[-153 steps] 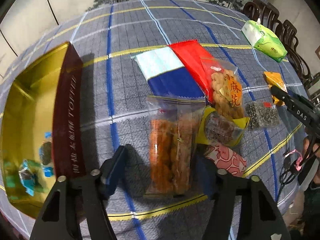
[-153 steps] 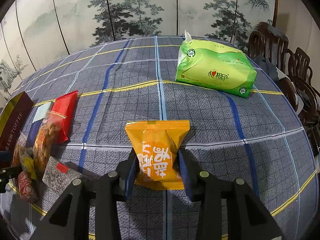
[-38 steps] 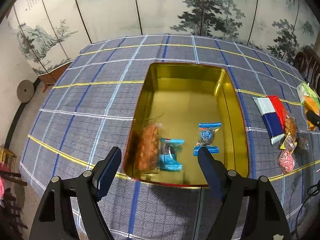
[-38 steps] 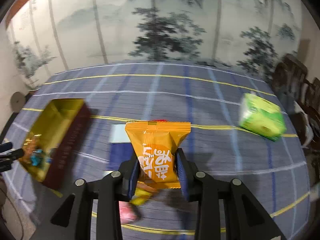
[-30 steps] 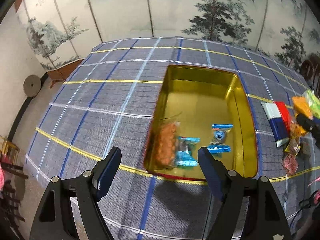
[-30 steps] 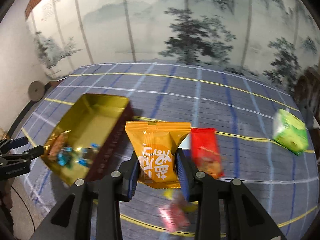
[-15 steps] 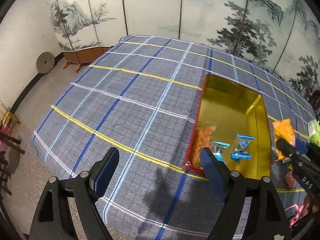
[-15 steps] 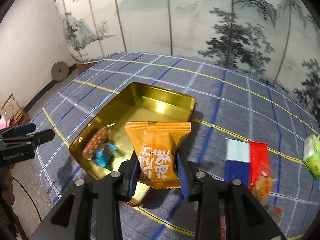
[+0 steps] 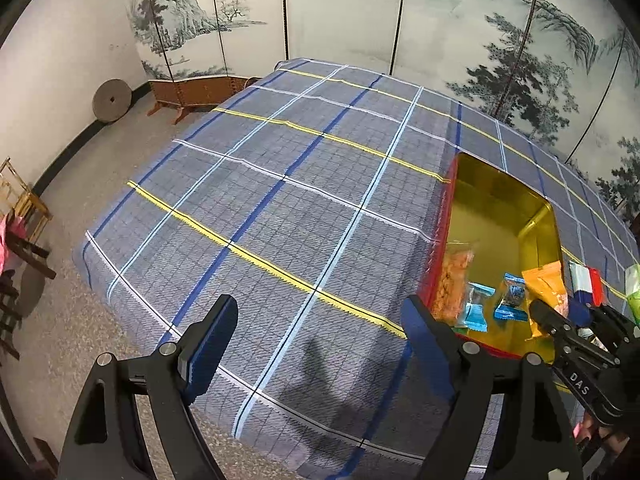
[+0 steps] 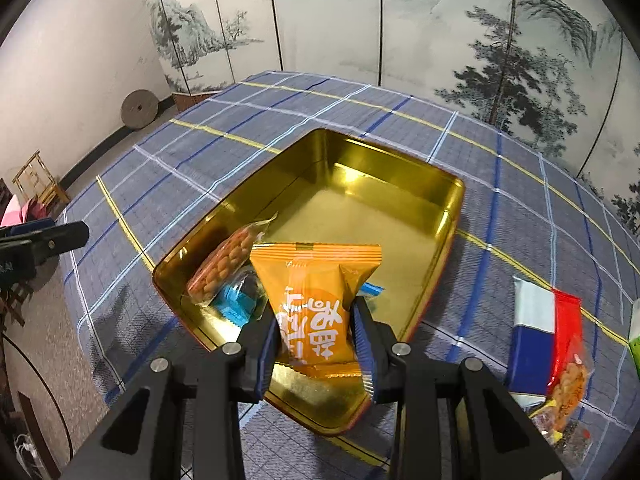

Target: Organize snacks

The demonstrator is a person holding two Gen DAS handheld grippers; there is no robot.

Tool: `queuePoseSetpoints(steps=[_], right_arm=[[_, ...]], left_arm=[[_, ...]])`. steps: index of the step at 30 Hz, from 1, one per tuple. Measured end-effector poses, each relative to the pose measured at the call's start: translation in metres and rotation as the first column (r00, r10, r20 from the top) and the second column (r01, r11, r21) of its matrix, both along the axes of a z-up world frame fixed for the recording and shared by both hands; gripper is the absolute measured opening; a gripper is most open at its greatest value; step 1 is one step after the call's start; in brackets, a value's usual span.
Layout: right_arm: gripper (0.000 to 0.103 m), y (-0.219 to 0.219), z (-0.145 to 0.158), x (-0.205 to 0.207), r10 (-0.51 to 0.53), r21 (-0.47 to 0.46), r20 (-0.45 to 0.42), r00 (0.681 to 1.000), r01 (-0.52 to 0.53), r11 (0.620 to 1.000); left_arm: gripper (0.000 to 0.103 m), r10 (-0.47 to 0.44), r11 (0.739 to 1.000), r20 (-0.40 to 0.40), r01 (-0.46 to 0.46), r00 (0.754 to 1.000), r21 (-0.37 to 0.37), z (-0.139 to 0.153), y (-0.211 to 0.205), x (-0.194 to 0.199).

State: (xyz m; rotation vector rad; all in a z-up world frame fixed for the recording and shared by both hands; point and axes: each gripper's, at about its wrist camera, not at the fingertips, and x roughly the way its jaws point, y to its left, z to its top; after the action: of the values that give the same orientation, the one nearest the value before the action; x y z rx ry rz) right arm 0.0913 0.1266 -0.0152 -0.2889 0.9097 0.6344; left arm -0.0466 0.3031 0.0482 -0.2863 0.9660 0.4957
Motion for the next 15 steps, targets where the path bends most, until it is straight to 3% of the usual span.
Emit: queuePoseSetpoints(steps=[15], right_arm=[[0.035, 0.015, -0.021, 0.006, 0.012, -0.050, -0.012, 1.000, -0.013, 0.999]], left_arm=[[0.081, 0.014, 1.000, -0.019, -0.014, 1.000, -0.011, -0.007, 0.005, -0.006]])
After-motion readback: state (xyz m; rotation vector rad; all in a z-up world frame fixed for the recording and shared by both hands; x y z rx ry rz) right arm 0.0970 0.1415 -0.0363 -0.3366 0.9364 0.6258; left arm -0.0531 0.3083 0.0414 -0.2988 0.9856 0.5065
